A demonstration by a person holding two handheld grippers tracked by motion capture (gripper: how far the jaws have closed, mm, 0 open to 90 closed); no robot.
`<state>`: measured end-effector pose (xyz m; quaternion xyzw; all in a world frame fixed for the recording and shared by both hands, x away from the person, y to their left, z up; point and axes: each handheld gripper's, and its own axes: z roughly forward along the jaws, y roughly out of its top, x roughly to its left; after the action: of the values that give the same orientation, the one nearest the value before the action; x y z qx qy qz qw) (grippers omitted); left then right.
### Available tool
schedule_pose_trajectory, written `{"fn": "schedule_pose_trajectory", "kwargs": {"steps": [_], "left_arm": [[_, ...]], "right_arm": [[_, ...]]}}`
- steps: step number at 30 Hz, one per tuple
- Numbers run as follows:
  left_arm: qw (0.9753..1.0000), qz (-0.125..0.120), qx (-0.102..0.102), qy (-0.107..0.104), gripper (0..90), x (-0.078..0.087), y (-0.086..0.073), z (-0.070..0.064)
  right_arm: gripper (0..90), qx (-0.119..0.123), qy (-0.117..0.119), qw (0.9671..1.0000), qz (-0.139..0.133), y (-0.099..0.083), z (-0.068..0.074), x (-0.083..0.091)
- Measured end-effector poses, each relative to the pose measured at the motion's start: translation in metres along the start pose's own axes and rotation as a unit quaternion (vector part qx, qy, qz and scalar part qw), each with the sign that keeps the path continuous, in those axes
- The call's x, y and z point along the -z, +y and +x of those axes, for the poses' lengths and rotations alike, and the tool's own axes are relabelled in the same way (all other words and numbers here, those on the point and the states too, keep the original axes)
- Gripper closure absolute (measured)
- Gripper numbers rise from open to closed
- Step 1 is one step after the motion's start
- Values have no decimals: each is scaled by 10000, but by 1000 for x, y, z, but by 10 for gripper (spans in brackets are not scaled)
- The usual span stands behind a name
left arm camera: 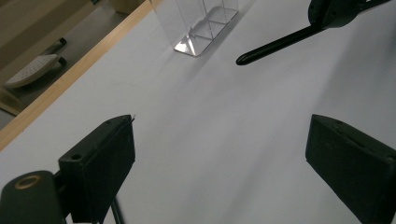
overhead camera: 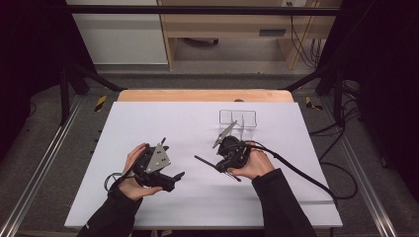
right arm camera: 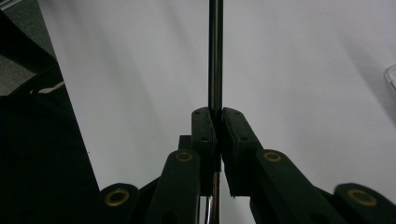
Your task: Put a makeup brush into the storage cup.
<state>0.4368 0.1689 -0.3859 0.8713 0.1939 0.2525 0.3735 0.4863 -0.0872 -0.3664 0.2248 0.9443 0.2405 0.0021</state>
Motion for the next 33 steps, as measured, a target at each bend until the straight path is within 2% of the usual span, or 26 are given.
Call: {"fn": "schedule_pose_trajectory", "kwargs": {"steps": [14, 24, 33], "left_arm": [[9983, 124, -558, -109, 80, -11, 11, -12], [9964, 173, -811, -173, 87, -18, 15, -19], [9941, 214, -1059, -126, 95, -22, 17, -26]], "right_arm": [[843, 80, 120, 9999, 34, 1, 3, 0], [843, 116, 187, 9997, 73, 3, 5, -2], [843, 153, 247, 9995, 136, 3, 7, -6]]}}
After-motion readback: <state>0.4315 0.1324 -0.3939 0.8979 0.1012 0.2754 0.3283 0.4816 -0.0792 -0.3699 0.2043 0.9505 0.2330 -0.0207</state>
